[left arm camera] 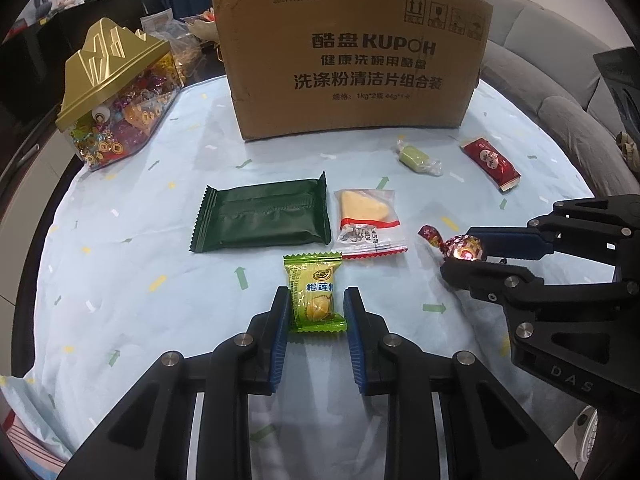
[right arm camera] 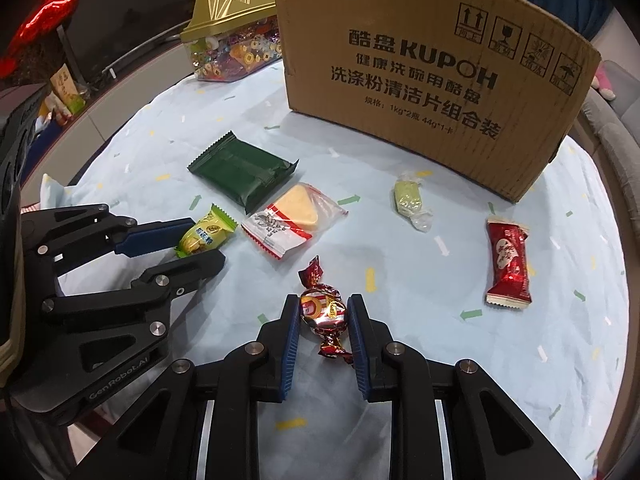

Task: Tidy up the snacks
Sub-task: 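Grasp the yellow-green biscuit pack with left gripper while right gripper grasps the wrapped chocolate, then lift and carry the biscuit pack and chocolate over the cardboard box with both tools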

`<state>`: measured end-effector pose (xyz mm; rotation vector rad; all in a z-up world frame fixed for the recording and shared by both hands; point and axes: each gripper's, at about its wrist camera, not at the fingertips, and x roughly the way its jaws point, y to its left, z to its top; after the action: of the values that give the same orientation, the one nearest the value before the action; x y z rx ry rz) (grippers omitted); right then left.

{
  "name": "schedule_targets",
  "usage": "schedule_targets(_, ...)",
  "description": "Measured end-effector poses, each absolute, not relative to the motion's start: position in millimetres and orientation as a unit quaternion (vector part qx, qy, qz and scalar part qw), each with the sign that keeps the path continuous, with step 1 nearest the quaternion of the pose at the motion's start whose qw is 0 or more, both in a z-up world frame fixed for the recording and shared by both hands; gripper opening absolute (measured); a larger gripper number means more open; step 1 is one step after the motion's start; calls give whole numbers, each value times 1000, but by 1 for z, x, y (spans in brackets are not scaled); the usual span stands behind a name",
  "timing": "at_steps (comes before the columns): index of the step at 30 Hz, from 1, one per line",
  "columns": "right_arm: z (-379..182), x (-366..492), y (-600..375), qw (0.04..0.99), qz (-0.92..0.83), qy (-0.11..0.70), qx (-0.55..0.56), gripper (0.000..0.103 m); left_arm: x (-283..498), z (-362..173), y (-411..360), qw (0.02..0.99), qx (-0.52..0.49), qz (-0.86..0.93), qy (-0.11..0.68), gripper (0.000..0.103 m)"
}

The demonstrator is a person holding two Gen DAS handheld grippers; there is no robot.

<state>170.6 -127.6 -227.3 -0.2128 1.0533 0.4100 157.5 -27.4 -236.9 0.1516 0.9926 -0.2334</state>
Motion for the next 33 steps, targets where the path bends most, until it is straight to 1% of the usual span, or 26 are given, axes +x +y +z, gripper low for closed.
schedule_targets(33, -144, 166, -139, 883, 158, 433, -92, 25, 153, -163, -30, 900, 69, -79, 423, 27)
